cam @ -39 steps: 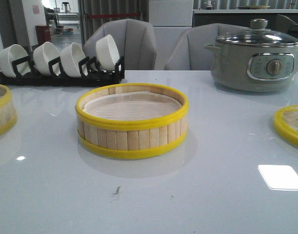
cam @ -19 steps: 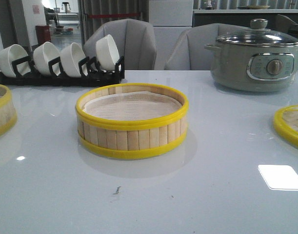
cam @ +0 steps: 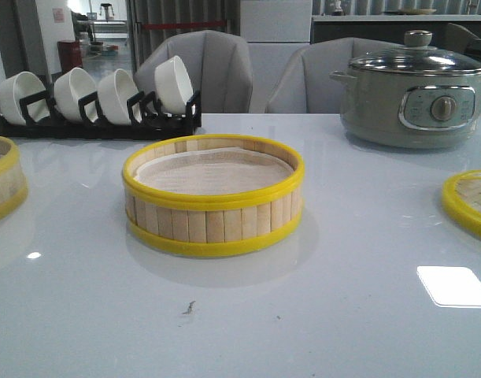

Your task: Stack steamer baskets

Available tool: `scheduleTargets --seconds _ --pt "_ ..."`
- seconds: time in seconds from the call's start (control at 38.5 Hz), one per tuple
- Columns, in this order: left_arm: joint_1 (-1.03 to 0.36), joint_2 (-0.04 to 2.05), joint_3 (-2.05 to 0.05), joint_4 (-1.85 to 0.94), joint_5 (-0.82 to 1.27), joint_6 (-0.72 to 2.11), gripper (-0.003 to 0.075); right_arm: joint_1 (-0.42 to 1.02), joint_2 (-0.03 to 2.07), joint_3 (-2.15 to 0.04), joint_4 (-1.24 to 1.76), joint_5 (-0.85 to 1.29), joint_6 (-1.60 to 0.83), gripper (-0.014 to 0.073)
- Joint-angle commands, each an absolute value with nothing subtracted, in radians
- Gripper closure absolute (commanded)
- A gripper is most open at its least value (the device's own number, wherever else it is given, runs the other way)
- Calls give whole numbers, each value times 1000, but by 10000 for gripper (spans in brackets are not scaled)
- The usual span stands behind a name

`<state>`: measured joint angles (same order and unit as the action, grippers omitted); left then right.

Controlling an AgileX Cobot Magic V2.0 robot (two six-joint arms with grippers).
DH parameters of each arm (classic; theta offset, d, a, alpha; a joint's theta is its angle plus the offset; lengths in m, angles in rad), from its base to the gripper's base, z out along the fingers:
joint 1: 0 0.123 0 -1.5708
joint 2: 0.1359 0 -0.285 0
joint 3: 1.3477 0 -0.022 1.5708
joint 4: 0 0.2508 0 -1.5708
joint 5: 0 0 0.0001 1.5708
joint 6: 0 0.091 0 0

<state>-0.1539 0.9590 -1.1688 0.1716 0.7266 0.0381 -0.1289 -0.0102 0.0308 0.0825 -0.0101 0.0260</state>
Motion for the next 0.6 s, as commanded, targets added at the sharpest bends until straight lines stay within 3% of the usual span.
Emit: scheduleTargets --seconds 0.0,0.29,0.57 --pt "-161 952 -1209 180 678 36 634 -129 -31 6 80 -166 37 529" --pt "-161 952 -1209 213 683 36 634 -103 132 -368 59 200 48 529" --pt "-161 952 -1209 213 700 36 634 -82 767 -896 -20 550 49 529"
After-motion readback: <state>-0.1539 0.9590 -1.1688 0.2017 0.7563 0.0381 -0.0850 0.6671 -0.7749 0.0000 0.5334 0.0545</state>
